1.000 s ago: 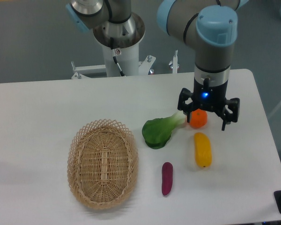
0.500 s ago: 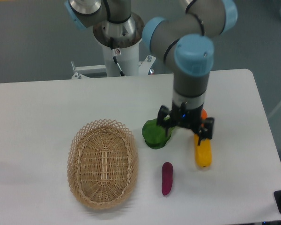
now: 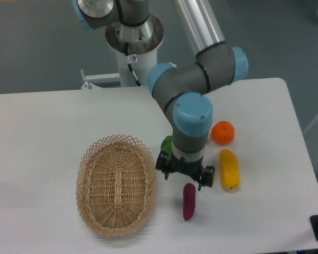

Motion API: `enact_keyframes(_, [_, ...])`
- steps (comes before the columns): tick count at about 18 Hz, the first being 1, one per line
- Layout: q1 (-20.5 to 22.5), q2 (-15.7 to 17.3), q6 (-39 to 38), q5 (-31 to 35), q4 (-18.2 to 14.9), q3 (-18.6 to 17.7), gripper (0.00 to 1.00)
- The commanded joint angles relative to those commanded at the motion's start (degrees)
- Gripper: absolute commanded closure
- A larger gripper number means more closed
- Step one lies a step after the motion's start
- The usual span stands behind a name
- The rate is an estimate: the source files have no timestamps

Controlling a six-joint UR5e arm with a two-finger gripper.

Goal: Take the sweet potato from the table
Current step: 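Lower the gripper around the purple sweet potato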

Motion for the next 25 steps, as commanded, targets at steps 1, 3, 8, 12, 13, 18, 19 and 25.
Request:
enact_keyframes(1, [0.27, -0.09, 0.18, 0.00, 0.35, -0.35, 0.00])
enact_keyframes(3, [0.27, -1.05, -0.08, 0.00, 2.54, -1.49, 0.00])
enact_keyframes(8, [0.27, -2.46, -0.96, 0.09, 6.24, -1.67, 0.00])
enact_keyframes(12, [0.27, -3.34, -1.05, 1.23, 9.66, -2.99, 0.00])
enact_keyframes(13, [0.18, -3.78, -1.22, 1.84, 9.93, -2.99, 0.00])
enact_keyframes(18, [-0.17, -4.75, -2.89, 4.48, 10.90, -3.43, 0.00])
enact_keyframes(19, [-0.17, -4.75, -2.89, 4.48, 10.90, -3.60, 0.00])
enact_keyframes(25, [-0.87, -5.45, -3.68, 4.75, 10.99, -3.60, 0.00])
